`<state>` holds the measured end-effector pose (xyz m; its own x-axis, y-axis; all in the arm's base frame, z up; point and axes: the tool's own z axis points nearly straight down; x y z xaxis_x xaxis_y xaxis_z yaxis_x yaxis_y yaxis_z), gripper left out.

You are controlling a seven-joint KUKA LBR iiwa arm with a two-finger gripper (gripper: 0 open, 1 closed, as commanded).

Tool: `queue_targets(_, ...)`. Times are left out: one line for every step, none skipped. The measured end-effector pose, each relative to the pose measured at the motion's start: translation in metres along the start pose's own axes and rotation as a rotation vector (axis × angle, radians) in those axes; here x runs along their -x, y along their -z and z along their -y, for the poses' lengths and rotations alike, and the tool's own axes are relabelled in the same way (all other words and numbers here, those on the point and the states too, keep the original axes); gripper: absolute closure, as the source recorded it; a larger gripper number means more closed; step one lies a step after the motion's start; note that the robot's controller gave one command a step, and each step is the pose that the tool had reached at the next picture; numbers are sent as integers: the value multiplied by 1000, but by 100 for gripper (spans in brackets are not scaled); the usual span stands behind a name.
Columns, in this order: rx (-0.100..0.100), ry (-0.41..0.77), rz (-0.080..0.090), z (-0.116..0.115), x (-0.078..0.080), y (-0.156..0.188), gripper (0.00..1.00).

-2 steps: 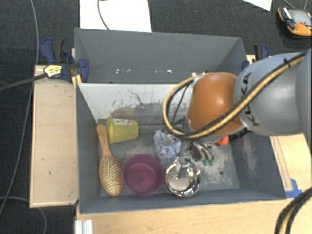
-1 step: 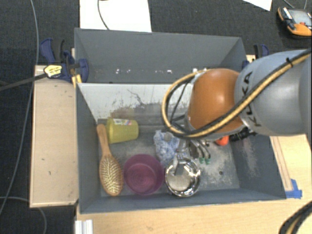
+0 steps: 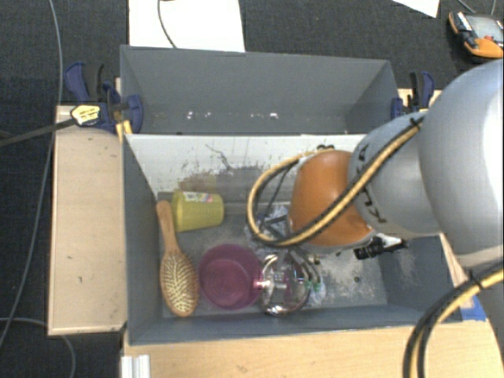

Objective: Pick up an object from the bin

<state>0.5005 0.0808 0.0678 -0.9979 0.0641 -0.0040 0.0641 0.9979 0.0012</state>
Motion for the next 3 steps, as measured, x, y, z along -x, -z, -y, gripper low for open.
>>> queue_targets(2,218,26,-11,-11,3,0)
queue_targets(1,810,7,10,19,3,100)
queue_targets(1,810,7,10,19,3,100)
